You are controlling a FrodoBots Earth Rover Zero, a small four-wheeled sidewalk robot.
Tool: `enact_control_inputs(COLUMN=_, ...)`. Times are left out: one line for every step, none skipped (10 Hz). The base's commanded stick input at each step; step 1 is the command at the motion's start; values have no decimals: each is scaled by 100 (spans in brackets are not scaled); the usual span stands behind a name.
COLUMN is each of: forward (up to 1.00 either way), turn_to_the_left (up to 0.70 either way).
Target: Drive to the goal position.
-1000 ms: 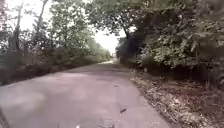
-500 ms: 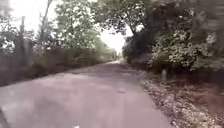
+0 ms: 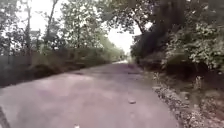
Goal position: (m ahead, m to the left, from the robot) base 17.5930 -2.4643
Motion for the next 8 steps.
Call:
enact_control_inputs(forward=100, turn_to_the_left=-7)
enact_control_inputs(forward=100, turn_to_the_left=-7)
enact_control_inputs(forward=100, turn_to_the_left=-7)
enact_control_inputs(forward=100, turn_to_the_left=-7)
enact_control_inputs(forward=100, turn_to_the_left=-8)
enact_control_inputs(forward=100, turn_to_the_left=-9)
enact_control_inputs(forward=100, turn_to_the_left=-10)
enact_control_inputs(forward=100, turn_to_the_left=-11)
